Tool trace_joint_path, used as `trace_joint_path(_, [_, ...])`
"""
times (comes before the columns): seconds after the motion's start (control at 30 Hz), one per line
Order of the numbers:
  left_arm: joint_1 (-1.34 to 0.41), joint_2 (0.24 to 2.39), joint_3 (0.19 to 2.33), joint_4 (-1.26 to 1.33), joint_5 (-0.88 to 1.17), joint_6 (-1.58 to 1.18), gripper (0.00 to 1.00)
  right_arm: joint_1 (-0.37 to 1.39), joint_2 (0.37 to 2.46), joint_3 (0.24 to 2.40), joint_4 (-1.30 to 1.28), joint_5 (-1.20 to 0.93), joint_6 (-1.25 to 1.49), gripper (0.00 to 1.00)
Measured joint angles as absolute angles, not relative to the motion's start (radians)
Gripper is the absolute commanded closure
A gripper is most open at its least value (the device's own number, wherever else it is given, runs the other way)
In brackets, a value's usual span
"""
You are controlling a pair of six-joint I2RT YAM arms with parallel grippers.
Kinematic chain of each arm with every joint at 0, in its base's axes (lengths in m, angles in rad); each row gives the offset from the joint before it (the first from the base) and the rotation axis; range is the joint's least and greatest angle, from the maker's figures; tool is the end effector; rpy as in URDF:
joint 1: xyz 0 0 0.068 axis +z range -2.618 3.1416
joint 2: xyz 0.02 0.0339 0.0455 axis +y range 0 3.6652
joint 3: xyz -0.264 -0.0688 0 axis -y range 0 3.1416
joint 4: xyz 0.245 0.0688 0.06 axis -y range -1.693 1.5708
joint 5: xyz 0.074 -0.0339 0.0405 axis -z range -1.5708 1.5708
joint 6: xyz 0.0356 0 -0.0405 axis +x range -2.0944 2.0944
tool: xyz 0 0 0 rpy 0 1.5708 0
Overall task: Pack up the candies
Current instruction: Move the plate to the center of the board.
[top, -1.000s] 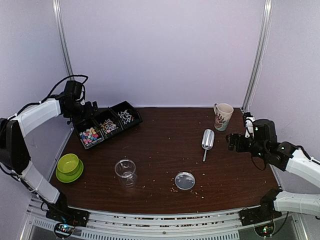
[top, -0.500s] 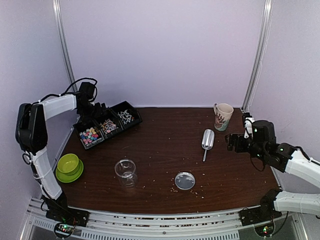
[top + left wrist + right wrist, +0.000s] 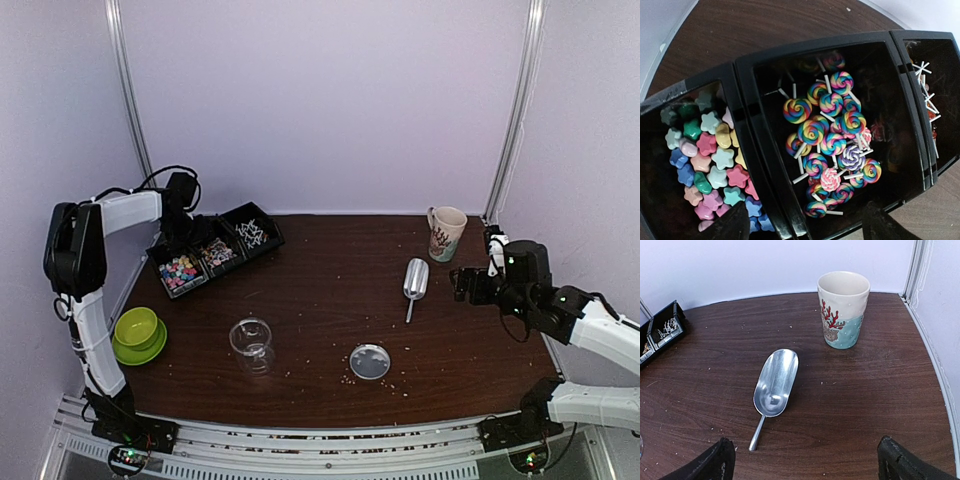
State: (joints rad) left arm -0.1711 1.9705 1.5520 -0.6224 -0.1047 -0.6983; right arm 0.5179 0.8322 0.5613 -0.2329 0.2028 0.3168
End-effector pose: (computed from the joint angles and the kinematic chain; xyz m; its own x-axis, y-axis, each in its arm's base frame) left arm 0.4207 -0.0689 0.2175 -0.7266 -0.5233 -0.4451 -0.4568 0.8520 -0.2559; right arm 0.1684 0.0877 0.2484 -0.5019 0.0652 -0.8625 -0.1845 0.9661 0.1804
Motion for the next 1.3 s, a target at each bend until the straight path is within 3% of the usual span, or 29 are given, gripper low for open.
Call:
trace_joint_path(0.17, [-0.171, 1.972, 1.552, -0.630, -0.093, -0.706, 0.33, 0.518, 0.832, 0.561, -0.228, 0.202, 0.317, 0.00])
trace_joint_path(0.57, [-0.176, 1.972, 1.536, -0.630, -0.071, -0.706, 0.38, 0.518, 0.821, 0.561, -0.226, 0.203, 0.317, 0.01])
trace_joint_path(0.83, [-0.183, 1.972, 1.508, -0.634, -0.065, -0.708, 0.55, 0.518, 0.813, 0.560, -0.225, 0.203, 0.318, 0.01])
trace_joint_path(1.3, [-0.199, 1.971, 1.489, -0.651, -0.065, -0.725, 0.72, 0.518, 0.810, 0.560, -0.222, 0.203, 0.318, 0.01])
